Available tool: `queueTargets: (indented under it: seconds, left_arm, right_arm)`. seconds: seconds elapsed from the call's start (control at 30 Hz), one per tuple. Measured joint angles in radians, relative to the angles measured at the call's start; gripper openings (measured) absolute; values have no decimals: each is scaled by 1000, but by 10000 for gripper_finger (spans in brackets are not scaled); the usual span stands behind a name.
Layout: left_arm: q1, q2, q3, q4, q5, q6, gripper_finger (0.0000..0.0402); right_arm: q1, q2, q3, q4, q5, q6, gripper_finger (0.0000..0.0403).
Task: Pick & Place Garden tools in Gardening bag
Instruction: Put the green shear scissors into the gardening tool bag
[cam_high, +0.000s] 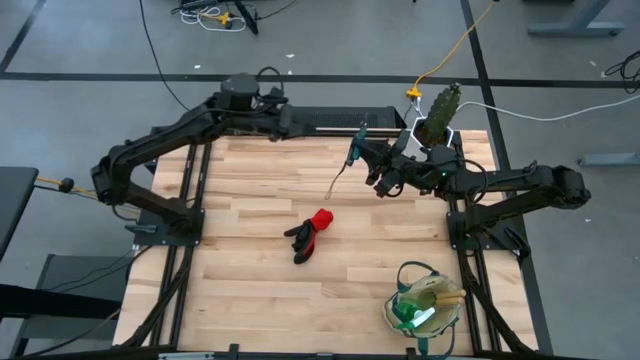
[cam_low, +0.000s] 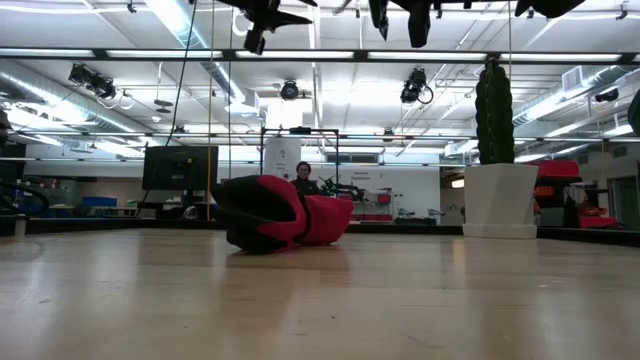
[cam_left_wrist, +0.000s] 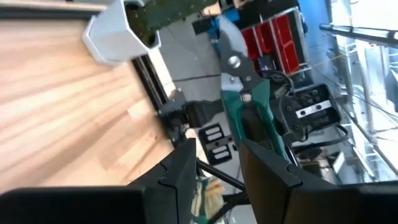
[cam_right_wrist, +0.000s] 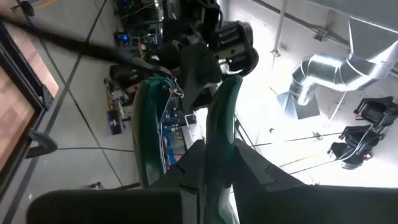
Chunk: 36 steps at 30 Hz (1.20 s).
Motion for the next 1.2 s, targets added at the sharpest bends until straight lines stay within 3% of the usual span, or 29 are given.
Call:
queueTargets:
  seconds: [0.23,0.73,0.97,1.2]
  left_arm:
    - [-10,-34,0,4,-19,21,128]
    - [-76,-35,0,62,-23,24,128]
    - [-83,-35,0,90,-10,45,128]
    - [-87,-35,0,110,-8,91,128]
  right_arm:
    - [1,0,0,-11,-10,42,51]
    - [0,0,0,-237,-175,522,51]
    - [1,0,1,-262,-223,703,51]
    - [37,-7,1,-265,-244,776,51]
